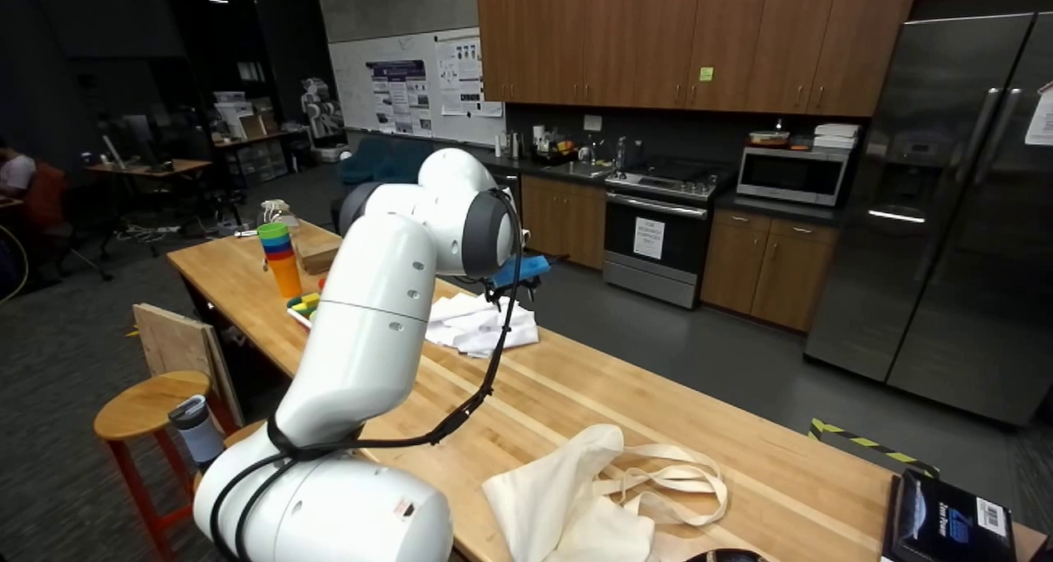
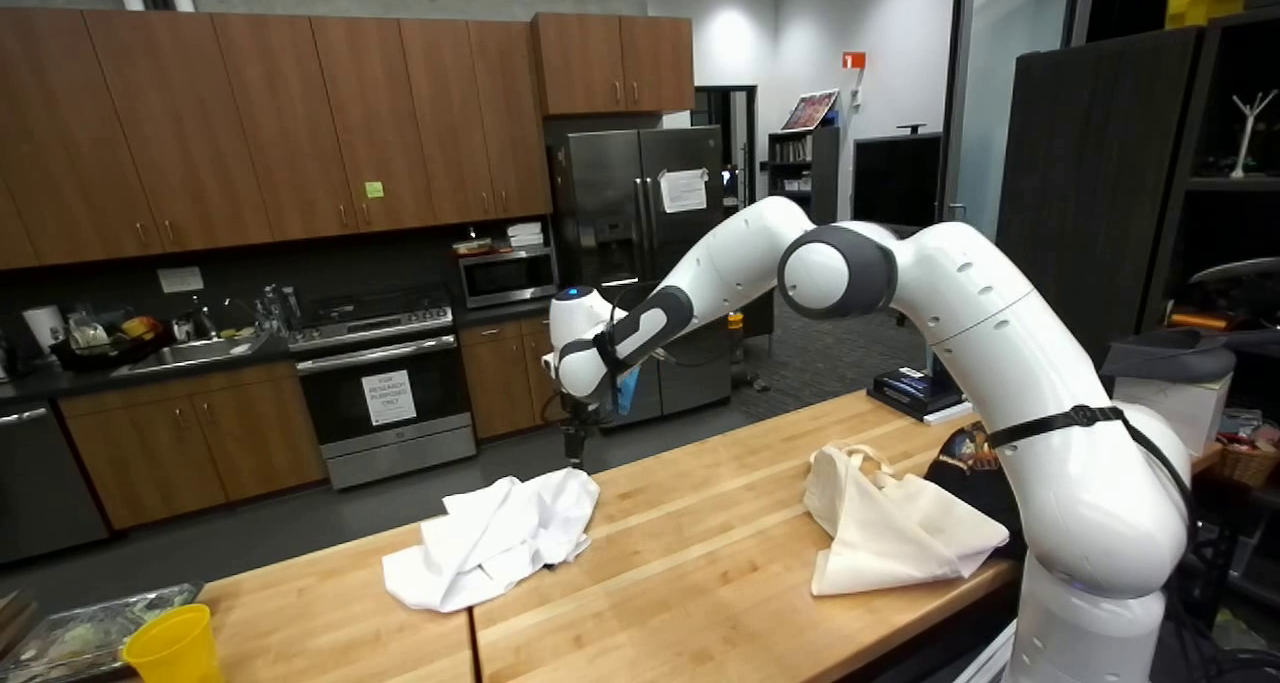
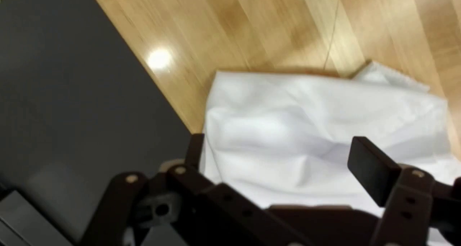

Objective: Move the bag and the white towel to the right

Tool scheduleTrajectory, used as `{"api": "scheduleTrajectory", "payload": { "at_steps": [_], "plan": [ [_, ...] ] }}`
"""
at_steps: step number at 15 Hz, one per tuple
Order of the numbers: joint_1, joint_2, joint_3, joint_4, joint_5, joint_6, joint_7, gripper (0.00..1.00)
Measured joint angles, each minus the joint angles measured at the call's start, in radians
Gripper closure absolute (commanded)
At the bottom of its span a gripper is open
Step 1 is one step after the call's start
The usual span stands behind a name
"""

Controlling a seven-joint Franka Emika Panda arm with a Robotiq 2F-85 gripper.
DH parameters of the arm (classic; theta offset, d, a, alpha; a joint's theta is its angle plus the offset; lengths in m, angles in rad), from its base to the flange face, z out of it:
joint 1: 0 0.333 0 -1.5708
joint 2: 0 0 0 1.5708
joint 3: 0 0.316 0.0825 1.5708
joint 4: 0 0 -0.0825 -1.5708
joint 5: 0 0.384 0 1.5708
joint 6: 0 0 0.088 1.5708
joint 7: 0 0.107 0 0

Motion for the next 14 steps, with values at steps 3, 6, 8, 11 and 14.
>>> {"api": "scheduleTrajectory", "payload": {
  "at_steps": [3,6,8,11,14],
  "plan": [
    [-0.004,0.101,0.056,0.075,0.087,0.137,-0.042,0.00],
    [-0.017,0.203,0.124,0.169,0.157,0.172,-0.128,0.00],
    [-0.016,0.258,0.145,0.232,0.169,0.140,-0.158,0.00],
    [-0.009,0.312,0.148,0.314,0.169,0.014,-0.166,0.00],
    [0.000,0.340,0.129,0.373,0.168,-0.105,-0.166,0.25]
  ]
}}
